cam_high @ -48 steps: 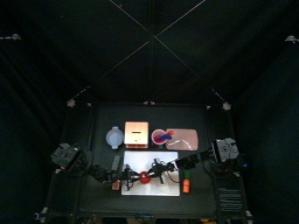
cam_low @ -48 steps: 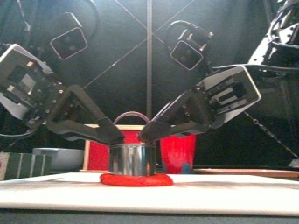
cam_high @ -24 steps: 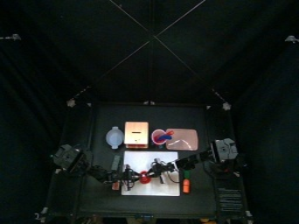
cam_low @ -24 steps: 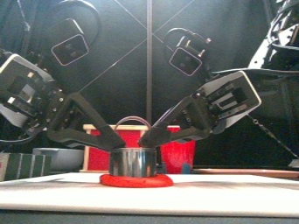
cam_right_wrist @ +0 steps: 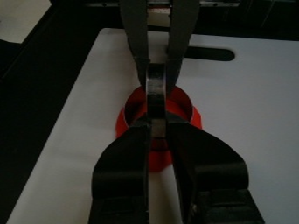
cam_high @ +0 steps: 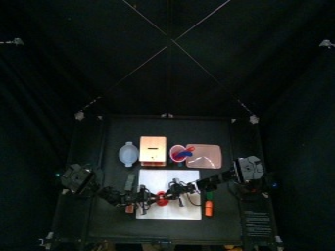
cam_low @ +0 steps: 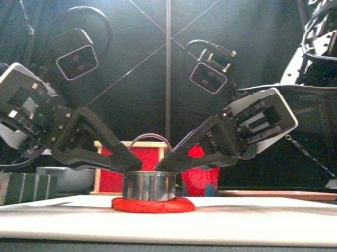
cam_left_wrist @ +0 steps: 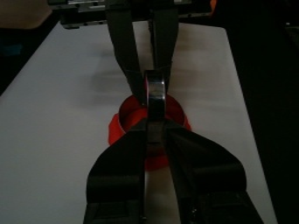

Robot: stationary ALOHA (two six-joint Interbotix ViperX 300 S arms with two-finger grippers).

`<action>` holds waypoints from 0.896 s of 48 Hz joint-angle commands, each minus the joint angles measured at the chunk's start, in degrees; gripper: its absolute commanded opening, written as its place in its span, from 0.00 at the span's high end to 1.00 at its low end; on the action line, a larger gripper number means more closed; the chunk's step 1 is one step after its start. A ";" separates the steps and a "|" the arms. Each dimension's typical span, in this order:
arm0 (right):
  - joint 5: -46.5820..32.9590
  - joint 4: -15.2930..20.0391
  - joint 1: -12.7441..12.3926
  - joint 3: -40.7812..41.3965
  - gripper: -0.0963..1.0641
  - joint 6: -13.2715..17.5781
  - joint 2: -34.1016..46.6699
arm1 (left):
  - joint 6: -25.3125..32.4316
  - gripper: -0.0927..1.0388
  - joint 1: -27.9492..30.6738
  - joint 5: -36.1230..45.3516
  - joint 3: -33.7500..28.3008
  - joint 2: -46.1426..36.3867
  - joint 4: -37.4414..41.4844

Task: Get the cutter from the drawer then cut the dough then place the extra dough in the bowl
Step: Cut the dough

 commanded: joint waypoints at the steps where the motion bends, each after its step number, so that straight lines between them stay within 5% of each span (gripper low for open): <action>1: 1.32 0.62 -0.79 0.26 0.51 -0.18 4.48 | -1.58 0.44 0.00 2.81 0.79 2.46 -0.26; 43: 1.93 0.00 -1.67 -0.18 0.51 -0.35 2.64 | -1.58 0.44 0.44 4.04 0.97 2.11 -1.49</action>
